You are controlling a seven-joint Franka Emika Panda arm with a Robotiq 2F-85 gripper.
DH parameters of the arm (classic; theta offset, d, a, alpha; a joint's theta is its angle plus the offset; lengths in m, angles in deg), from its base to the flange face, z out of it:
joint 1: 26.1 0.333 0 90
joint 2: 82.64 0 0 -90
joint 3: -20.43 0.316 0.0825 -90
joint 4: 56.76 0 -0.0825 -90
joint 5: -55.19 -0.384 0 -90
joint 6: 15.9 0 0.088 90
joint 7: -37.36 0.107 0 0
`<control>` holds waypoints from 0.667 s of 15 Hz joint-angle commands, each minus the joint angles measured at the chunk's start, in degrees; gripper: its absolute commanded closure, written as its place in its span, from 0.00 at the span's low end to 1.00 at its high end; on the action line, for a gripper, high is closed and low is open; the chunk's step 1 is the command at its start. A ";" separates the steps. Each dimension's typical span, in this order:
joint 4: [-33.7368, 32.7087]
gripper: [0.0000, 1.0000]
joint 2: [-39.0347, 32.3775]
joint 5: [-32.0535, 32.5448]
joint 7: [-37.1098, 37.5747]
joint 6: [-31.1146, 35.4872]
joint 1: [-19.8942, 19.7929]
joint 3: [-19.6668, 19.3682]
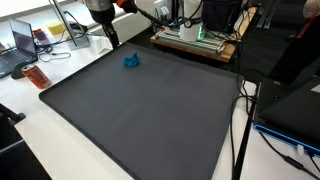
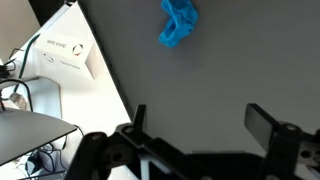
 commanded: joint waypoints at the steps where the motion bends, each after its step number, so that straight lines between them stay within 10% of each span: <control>1: 2.82 0.00 0.77 3.23 -1.21 -0.37 1.31 -1.63; 10: 1.52 0.00 -1.31 3.48 -22.33 -3.15 0.71 -0.32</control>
